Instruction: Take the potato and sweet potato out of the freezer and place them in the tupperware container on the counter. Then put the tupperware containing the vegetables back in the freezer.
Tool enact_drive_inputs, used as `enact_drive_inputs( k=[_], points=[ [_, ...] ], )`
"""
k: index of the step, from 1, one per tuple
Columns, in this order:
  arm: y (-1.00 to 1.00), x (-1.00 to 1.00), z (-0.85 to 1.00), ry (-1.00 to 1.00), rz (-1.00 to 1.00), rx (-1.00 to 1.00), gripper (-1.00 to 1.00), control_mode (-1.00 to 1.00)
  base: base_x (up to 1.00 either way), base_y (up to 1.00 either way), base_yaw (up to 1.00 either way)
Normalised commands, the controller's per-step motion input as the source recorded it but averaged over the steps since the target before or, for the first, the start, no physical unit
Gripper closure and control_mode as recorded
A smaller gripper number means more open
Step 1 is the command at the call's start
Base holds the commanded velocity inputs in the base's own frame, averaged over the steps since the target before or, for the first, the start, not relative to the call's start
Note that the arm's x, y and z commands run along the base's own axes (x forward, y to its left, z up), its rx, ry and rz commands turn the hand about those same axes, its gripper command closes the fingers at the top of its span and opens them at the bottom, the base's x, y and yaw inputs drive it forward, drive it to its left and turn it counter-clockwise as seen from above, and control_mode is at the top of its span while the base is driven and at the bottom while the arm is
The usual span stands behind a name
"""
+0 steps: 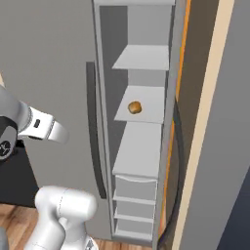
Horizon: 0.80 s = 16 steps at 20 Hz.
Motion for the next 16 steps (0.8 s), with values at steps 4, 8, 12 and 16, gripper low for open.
enact_drive_inputs(
  k=[4,8,12,16],
  points=[
    [0.0,0.0,0.0,0.0,0.0,0.0,-1.0,1.0,0.43,-0.53,0.09],
    [0.0,0.0,0.0,0.0,0.0,0.0,-1.0,1.0,0.61,-0.35,0.06],
    [0.0,0.0,0.0,0.0,0.0,0.0,-1.0,1.0,0.73,-0.32,0.03],
    [0.0,0.0,0.0,0.0,0.0,0.0,-1.0,1.0,0.54,-0.57,0.03]
  ],
)
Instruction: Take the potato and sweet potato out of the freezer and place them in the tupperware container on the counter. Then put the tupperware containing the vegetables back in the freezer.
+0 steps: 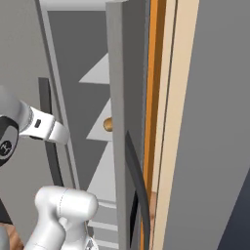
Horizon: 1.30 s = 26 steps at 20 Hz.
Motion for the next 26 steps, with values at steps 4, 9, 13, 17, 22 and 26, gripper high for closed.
enact_drive_inputs(
  k=[4,9,13,17,22,26],
  points=[
    [0.0,0.0,0.0,0.0,0.0,0.0,-1.0,1.0,0.35,-0.64,0.02],
    [-0.4,0.51,0.0,0.0,0.0,0.11,-1.0,-1.0,0.0,0.0,0.0],
    [-0.53,0.43,0.0,0.0,0.0,0.1,-1.0,-1.0,0.0,0.0,0.0],
    [-0.34,0.37,0.0,-0.01,0.0,0.08,-1.0,-1.0,0.0,0.0,0.0],
    [-0.04,0.44,-0.01,-0.04,0.0,0.01,-1.0,-1.0,0.0,0.0,0.0],
    [0.0,0.53,-0.12,-0.02,0.0,0.0,-1.0,-1.0,0.0,0.0,0.0]
  ],
)
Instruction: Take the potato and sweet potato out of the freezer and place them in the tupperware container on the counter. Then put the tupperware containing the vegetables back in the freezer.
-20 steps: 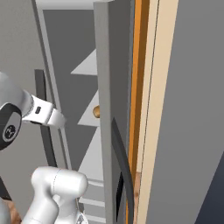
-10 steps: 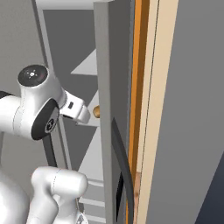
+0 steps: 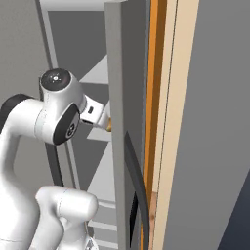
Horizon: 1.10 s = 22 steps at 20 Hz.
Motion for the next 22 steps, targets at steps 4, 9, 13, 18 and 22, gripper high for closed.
enact_drive_inputs(
  k=[4,9,13,18,22],
  points=[
    [0.0,0.47,-0.26,0.0,0.0,0.0,-1.0,-1.0,0.0,0.0,0.0],
    [0.0,0.34,-0.42,0.0,0.0,0.0,-1.0,-1.0,0.0,0.0,0.0],
    [0.0,0.33,-0.38,0.0,0.0,0.0,-1.0,-1.0,0.0,0.0,0.0],
    [0.0,0.34,-0.31,0.0,0.0,0.01,-1.0,-1.0,0.0,0.0,0.0],
    [0.0,0.38,-0.19,0.0,0.0,0.03,-1.0,-1.0,0.0,0.0,0.0]
  ],
)
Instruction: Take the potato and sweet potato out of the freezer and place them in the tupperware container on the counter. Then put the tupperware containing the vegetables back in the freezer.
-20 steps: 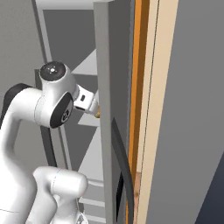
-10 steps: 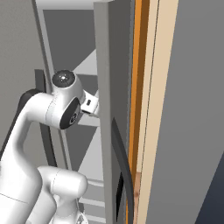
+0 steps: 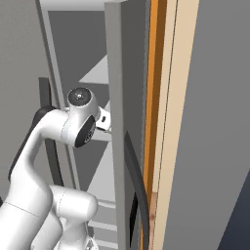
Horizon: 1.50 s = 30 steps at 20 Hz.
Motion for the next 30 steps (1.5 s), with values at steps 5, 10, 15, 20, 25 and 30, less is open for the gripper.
enact_drive_inputs(
  k=[5,10,15,20,25,30],
  points=[
    [0.0,0.39,-0.14,0.0,0.0,0.05,-1.0,-1.0,0.0,0.0,0.0],
    [0.0,0.47,-0.13,0.02,0.0,0.04,-1.0,-1.0,0.0,0.0,0.0],
    [0.0,0.42,-0.16,0.02,0.0,0.02,-1.0,-1.0,0.0,0.0,0.0],
    [0.0,0.28,-0.18,0.01,0.0,0.0,-1.0,-1.0,0.0,0.0,0.0],
    [0.0,0.18,-0.18,0.0,0.0,0.0,-1.0,-1.0,0.0,0.0,0.0],
    [0.0,0.24,-0.21,0.01,0.0,0.0,-1.0,-1.0,0.0,0.0,0.0]
  ],
)
